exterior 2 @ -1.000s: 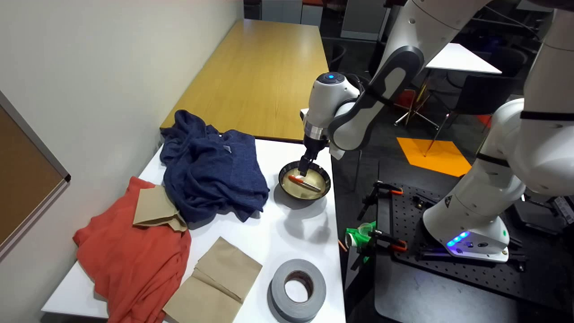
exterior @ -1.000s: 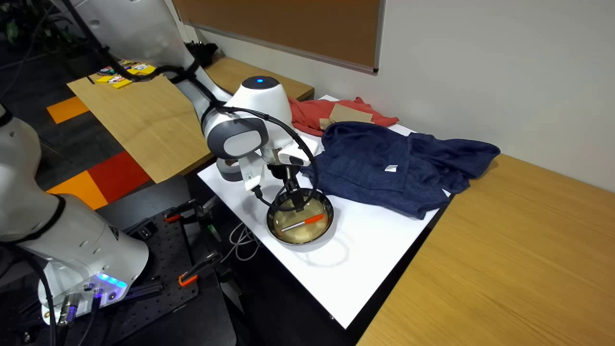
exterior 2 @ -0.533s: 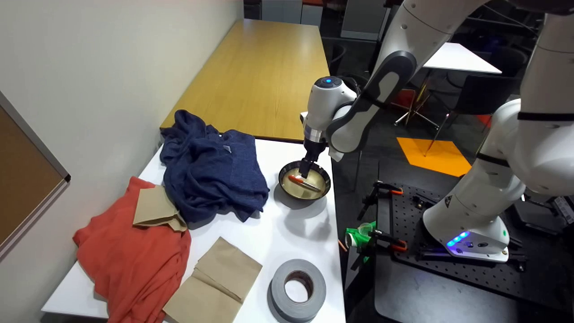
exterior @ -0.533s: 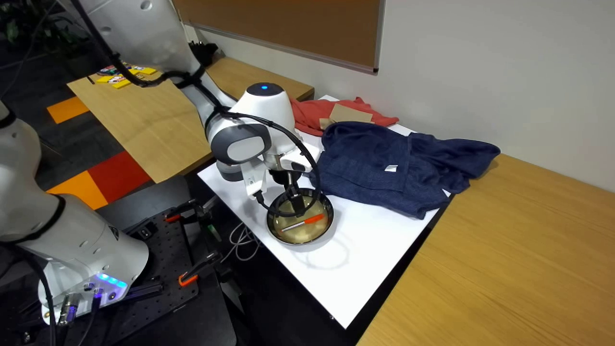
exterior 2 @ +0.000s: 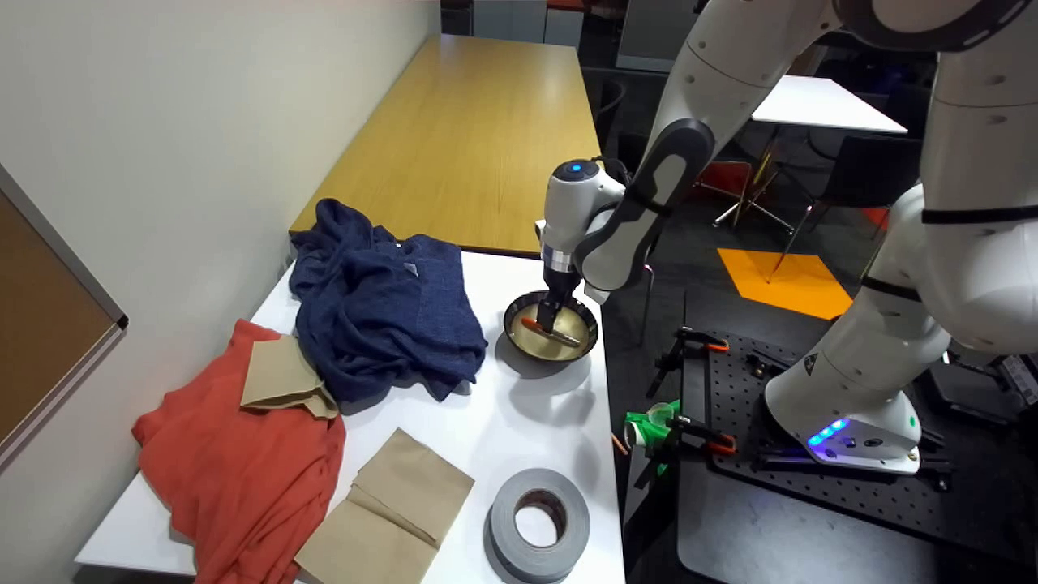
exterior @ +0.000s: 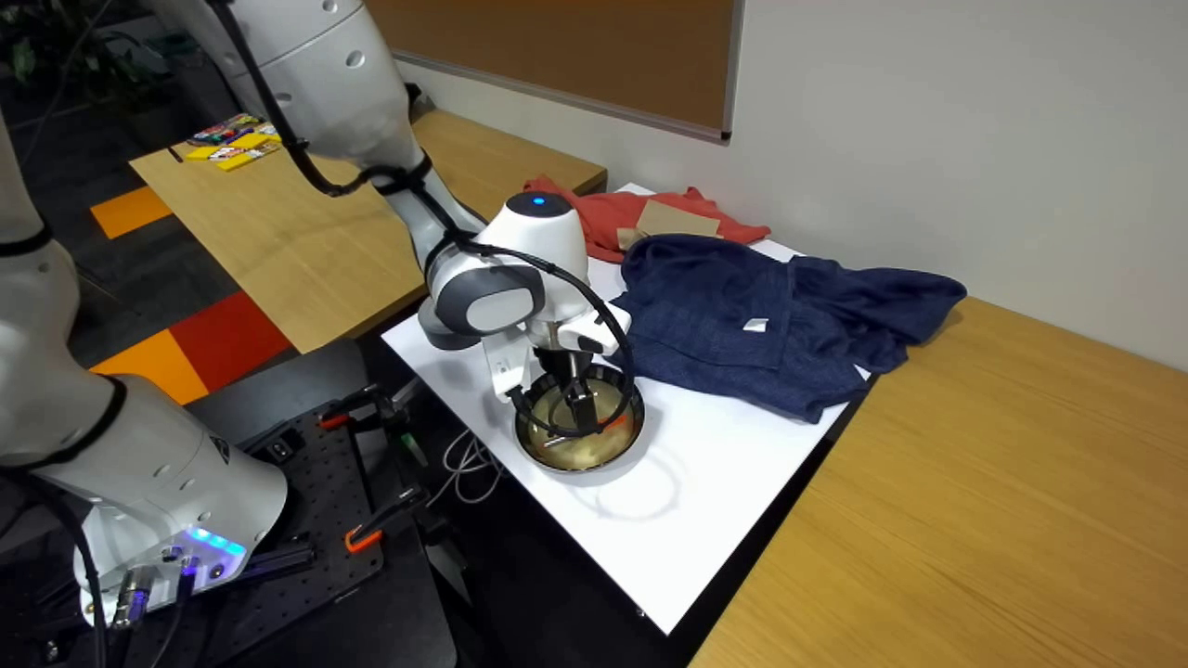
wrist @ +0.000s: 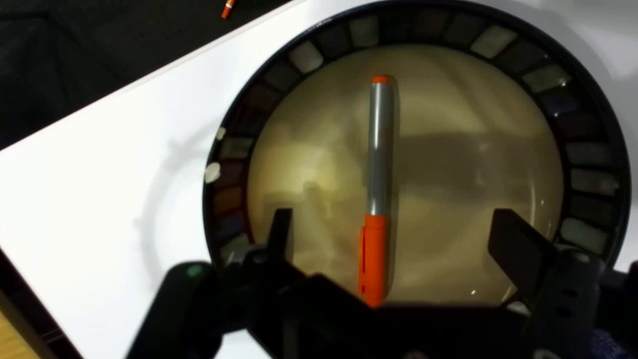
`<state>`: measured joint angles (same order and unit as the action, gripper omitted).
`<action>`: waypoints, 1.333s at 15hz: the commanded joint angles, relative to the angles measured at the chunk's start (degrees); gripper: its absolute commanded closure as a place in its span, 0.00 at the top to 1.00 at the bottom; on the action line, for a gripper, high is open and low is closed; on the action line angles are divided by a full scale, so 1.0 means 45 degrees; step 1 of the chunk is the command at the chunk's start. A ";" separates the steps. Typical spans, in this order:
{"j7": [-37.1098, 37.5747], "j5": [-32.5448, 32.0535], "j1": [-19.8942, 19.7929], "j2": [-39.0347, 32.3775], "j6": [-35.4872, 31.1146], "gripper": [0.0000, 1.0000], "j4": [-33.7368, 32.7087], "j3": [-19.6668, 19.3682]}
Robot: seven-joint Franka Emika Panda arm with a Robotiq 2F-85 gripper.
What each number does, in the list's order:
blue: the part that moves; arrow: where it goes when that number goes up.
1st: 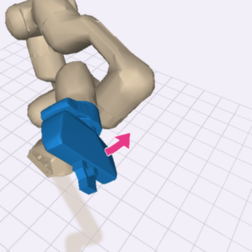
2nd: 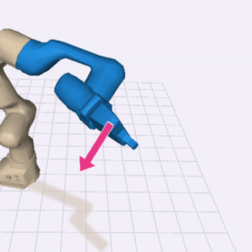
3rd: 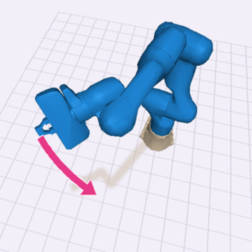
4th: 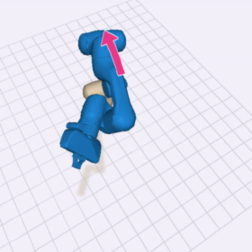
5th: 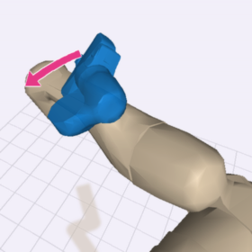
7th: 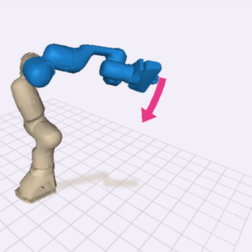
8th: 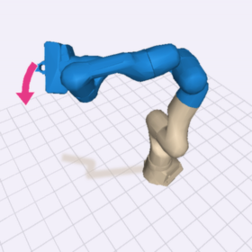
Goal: Remove the pen out of the bowl then move the bowl to the left
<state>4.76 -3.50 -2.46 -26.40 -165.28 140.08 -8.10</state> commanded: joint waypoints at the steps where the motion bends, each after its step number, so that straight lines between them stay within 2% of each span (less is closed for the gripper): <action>1: -0.0125 0.0243 -0.0116 -0.0695 0.0039 1.00 -0.0588 0.0131; 8: -0.0209 0.0242 -0.0163 -0.1681 0.0148 1.00 -0.1314 0.0161; 9: -0.0241 0.0233 -0.0175 -0.1779 0.0139 0.75 -0.1389 0.0172; 10: -0.0260 0.0209 -0.0161 -0.1853 0.0119 0.74 -0.1444 0.0160; 11: -0.0270 0.0201 -0.0153 -0.1916 0.0084 0.68 -0.1491 0.0160; 16: -0.0258 0.0248 -0.0161 -0.2036 -0.0034 0.27 -0.1548 0.0240; 19: -0.0255 0.0320 -0.0217 -0.2069 0.0006 0.05 -0.1548 0.0345; 20: -0.0189 0.0313 -0.0143 -0.2035 0.0065 0.00 -0.1511 0.0301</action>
<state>4.66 -3.33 -2.50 -35.55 -165.29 133.59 -7.61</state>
